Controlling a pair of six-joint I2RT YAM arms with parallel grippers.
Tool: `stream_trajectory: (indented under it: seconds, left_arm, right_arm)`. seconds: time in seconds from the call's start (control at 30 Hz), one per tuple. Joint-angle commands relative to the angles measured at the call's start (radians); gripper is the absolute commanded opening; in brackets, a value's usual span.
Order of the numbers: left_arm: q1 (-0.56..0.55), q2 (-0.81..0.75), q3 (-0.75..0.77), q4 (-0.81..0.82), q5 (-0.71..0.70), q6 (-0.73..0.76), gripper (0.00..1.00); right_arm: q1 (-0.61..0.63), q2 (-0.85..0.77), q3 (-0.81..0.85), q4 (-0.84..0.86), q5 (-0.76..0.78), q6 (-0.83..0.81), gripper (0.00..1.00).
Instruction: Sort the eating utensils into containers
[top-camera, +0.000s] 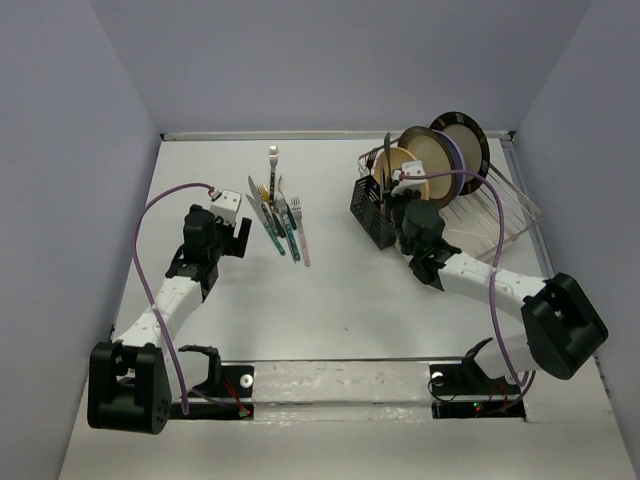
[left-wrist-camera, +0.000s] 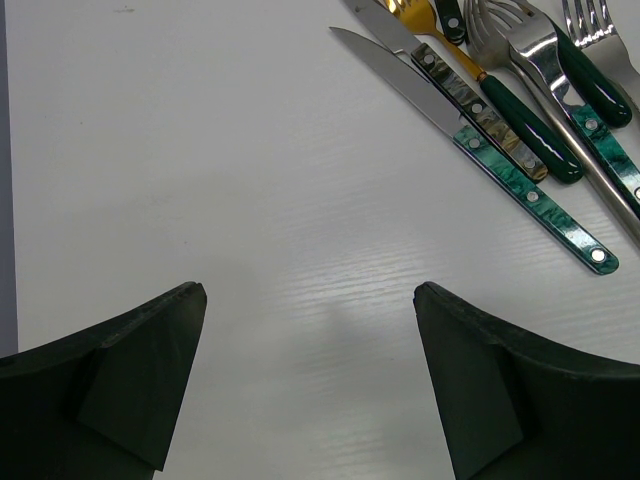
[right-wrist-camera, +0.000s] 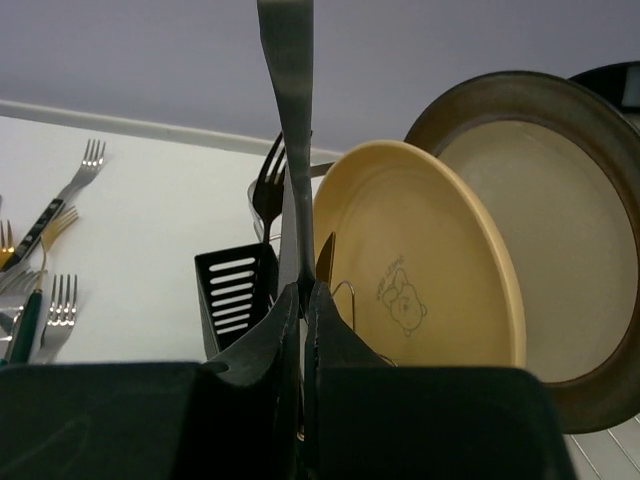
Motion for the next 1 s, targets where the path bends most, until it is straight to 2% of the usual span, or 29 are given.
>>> stream_trajectory:
  seconds: [0.0,0.27,0.3,0.4,0.43,0.5,0.53,0.8,0.97]
  left_arm:
    - [0.005,-0.015,-0.003,0.051,-0.003,0.01,0.99]
    - [0.005,0.013,0.021,0.057,0.0,0.024,0.99]
    - [0.005,0.033,0.035,0.053,0.005,0.019,0.99]
    - [0.003,0.092,0.113,0.022,0.047,0.001,0.99]
    - [0.001,0.112,0.161,0.01,0.06,-0.019,0.99]
    - [-0.011,0.177,0.216,-0.03,0.063,-0.044,0.99]
    - [-0.024,0.201,0.271,-0.061,0.06,-0.067,0.99]
    - [-0.126,0.457,0.495,-0.176,0.031,-0.171,0.97]
    - [-0.158,0.663,0.632,-0.266,-0.063,-0.219,0.89]
  right_arm:
    - [-0.008,0.011,-0.034,0.141,0.035,0.002,0.0]
    - [-0.008,0.023,-0.092,0.084,0.001,0.117,0.0]
    - [-0.008,0.02,-0.091,0.051,-0.003,0.125,0.11]
    - [-0.008,0.002,-0.078,-0.003,-0.007,0.158,0.32]
    - [-0.008,-0.007,-0.08,-0.025,0.004,0.163,0.42]
    - [-0.008,-0.039,-0.089,-0.03,0.015,0.171,0.52]
    - [-0.008,-0.052,-0.092,-0.031,0.015,0.169,0.54]
    - [-0.008,-0.138,-0.051,-0.135,-0.026,0.139,0.57]
    - [-0.008,-0.173,-0.078,-0.138,-0.057,0.146,0.57]
